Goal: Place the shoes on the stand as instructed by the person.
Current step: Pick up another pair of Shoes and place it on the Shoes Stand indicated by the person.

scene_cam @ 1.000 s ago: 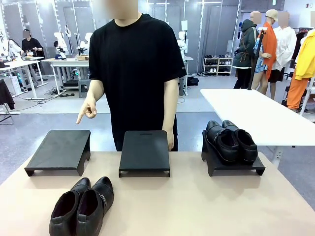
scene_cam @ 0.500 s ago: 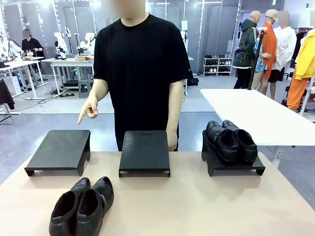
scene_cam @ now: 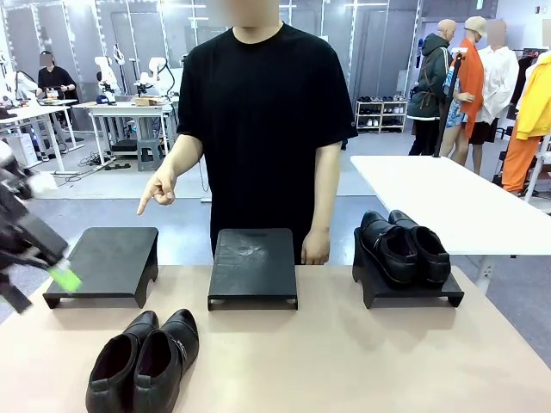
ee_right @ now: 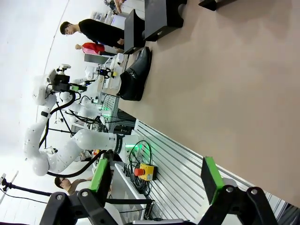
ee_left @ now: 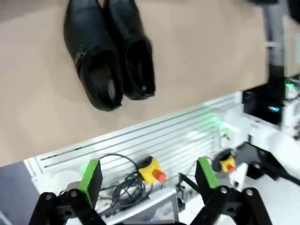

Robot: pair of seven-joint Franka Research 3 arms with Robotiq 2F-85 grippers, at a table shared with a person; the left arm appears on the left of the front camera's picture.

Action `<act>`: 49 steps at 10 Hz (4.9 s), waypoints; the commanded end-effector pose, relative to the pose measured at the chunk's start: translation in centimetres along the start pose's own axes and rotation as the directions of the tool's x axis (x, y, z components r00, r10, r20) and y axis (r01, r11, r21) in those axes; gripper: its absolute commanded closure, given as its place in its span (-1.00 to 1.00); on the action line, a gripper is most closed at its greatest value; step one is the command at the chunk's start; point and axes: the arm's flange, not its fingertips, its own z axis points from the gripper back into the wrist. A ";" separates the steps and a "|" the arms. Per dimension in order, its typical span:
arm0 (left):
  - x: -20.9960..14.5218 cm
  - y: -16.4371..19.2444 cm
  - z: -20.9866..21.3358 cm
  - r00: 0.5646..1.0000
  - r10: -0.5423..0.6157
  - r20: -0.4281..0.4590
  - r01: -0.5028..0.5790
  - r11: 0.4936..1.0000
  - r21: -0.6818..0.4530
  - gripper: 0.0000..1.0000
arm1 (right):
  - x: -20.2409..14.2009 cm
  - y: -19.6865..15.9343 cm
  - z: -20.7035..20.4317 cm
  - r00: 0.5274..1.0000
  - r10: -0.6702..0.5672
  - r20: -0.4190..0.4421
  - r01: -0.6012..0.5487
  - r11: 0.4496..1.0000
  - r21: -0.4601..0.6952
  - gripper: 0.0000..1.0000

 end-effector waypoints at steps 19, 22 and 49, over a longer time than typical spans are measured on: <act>0.5 1.8 -23.0 0.997 0.037 0.065 -0.060 0.915 0.398 -0.36 | 0.1 0.5 0.0 1.000 -0.008 0.014 0.008 1.000 0.009 -0.96; 0.0 1.7 -23.2 0.998 0.034 0.056 -0.054 0.913 0.404 1.00 | 0.1 0.5 0.0 1.000 -0.008 0.014 0.008 1.000 0.009 -0.96; 7.8 6.7 1.6 0.929 -0.110 0.353 -0.052 0.906 0.419 0.85 | 0.1 0.5 0.0 1.000 -0.008 0.014 0.008 1.000 0.009 -0.96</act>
